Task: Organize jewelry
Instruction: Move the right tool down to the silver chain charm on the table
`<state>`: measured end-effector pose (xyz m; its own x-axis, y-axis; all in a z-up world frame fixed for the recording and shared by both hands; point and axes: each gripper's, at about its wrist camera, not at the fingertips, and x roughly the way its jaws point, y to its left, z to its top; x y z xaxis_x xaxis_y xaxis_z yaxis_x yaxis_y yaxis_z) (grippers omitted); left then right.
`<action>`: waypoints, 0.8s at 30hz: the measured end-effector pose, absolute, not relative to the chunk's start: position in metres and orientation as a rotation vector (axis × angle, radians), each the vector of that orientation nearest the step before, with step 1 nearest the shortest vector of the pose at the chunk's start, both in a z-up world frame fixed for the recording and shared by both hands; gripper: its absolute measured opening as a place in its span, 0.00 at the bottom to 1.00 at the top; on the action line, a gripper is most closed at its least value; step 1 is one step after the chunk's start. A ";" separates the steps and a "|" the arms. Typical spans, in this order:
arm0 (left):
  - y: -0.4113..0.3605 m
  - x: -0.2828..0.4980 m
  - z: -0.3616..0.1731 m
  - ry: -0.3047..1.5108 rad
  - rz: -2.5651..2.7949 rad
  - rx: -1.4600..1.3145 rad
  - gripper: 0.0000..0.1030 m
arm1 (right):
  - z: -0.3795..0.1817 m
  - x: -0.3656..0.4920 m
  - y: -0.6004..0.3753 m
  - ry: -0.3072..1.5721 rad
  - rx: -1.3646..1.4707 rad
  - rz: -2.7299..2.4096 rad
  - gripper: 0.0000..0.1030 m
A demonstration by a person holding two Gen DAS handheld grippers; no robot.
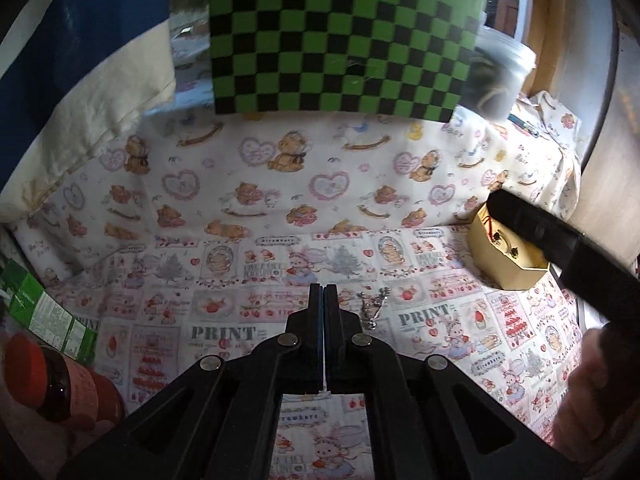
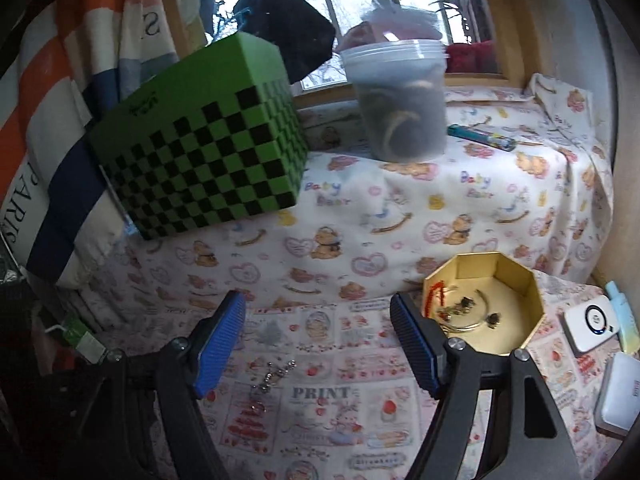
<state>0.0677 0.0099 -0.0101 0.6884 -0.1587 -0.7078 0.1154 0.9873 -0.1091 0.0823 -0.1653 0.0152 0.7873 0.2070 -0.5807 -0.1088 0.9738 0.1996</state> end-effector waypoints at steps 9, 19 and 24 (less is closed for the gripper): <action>0.022 0.077 -0.023 0.818 -0.103 -0.083 0.00 | -0.026 0.101 -0.160 0.740 0.147 0.226 0.71; 0.034 0.086 -0.032 0.835 -0.085 -0.122 0.00 | -0.033 0.103 -0.147 0.781 0.101 0.257 0.71; 0.034 0.089 -0.038 0.858 -0.085 -0.127 0.00 | -0.034 0.105 -0.144 0.796 0.091 0.264 0.67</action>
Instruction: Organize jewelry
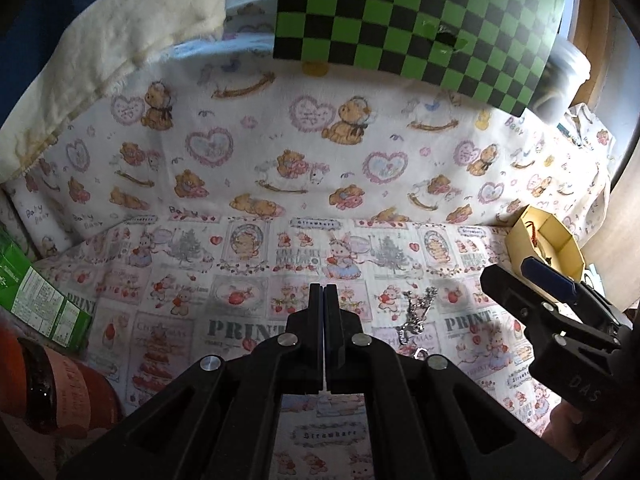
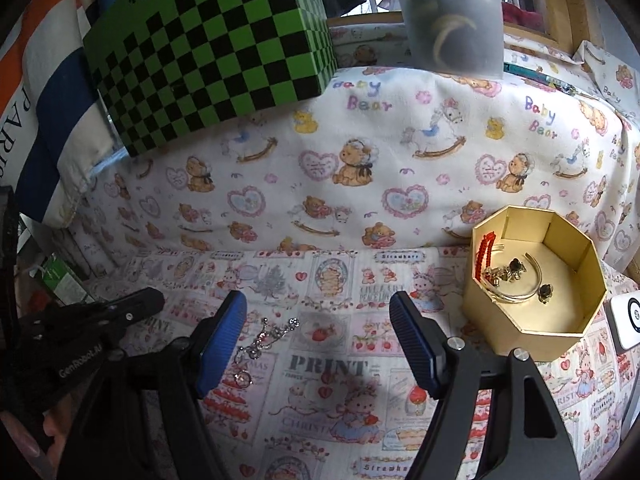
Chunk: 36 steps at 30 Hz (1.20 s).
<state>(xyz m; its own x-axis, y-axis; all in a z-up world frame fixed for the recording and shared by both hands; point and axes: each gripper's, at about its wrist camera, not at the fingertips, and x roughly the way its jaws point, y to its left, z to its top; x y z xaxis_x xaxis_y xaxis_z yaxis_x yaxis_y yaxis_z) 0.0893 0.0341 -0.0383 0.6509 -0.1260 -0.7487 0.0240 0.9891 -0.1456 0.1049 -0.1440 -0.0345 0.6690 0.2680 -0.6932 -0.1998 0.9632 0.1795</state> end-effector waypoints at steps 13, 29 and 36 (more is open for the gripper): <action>0.051 0.096 -0.045 0.889 -0.085 -0.207 0.00 | -0.032 0.115 -0.128 0.897 0.106 0.359 0.56; 0.047 0.090 -0.034 0.851 -0.089 -0.166 0.00 | -0.074 0.129 -0.099 1.039 -0.060 0.298 0.03; 0.020 0.085 -0.037 0.889 -0.187 -0.142 0.33 | -0.047 0.111 -0.155 0.899 -0.032 0.258 0.03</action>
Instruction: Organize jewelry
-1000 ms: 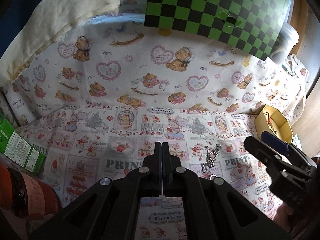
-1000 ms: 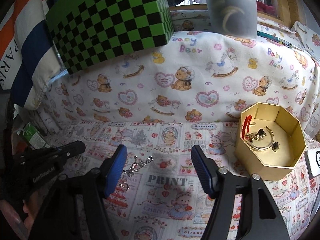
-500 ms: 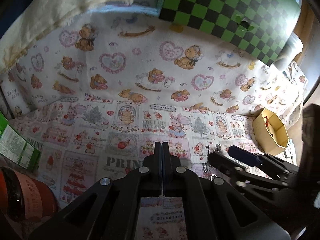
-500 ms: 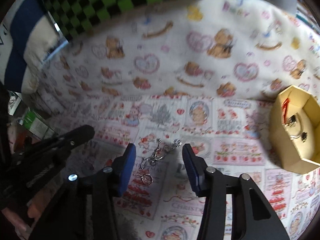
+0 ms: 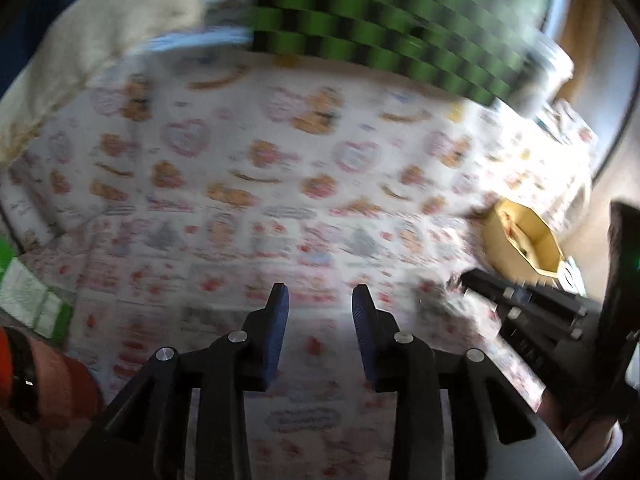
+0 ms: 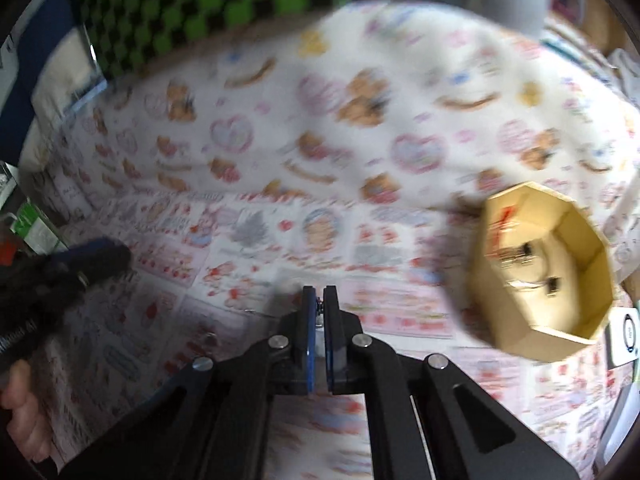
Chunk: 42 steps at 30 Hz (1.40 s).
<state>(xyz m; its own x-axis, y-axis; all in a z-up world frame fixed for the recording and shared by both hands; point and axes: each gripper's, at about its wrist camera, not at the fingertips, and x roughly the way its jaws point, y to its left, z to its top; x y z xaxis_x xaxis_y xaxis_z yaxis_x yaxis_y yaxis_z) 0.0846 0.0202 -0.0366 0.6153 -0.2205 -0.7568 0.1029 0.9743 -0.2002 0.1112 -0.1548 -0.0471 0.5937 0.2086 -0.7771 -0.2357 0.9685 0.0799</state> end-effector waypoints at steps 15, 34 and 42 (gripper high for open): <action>-0.034 0.090 -0.066 0.988 -0.251 -0.019 0.21 | -0.024 0.091 -0.195 0.780 0.026 0.276 0.03; -0.046 0.074 -0.050 0.884 -0.221 0.043 0.12 | -0.009 0.081 -0.203 0.730 0.063 0.265 0.03; -0.053 0.041 0.014 0.622 -0.124 0.070 0.12 | 0.016 0.068 -0.217 0.628 0.096 0.269 0.03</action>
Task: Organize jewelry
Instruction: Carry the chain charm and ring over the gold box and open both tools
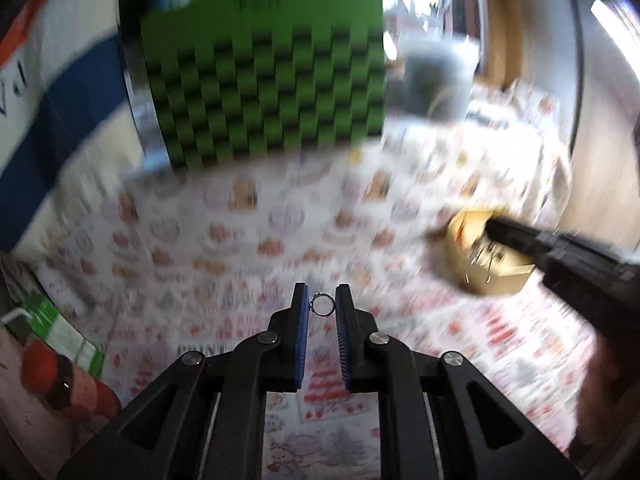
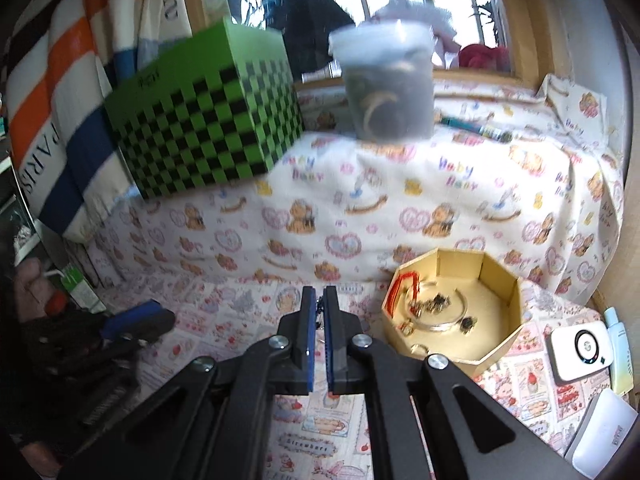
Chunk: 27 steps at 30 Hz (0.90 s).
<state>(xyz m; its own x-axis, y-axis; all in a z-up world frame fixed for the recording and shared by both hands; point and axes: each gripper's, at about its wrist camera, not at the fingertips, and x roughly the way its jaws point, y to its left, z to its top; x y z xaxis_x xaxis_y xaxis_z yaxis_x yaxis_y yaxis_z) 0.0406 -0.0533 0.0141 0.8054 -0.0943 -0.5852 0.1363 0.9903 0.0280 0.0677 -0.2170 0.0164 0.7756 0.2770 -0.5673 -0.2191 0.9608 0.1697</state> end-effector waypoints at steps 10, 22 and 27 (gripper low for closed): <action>-0.073 0.064 0.058 0.566 -0.211 0.012 0.12 | 0.048 0.068 -0.237 0.514 0.024 0.213 0.03; -0.101 0.123 0.031 0.673 -0.270 -0.071 0.12 | 0.026 0.083 -0.282 0.533 0.170 0.078 0.03; -0.114 0.138 0.018 0.726 -0.318 -0.096 0.12 | 0.023 0.089 -0.290 0.509 0.195 0.123 0.03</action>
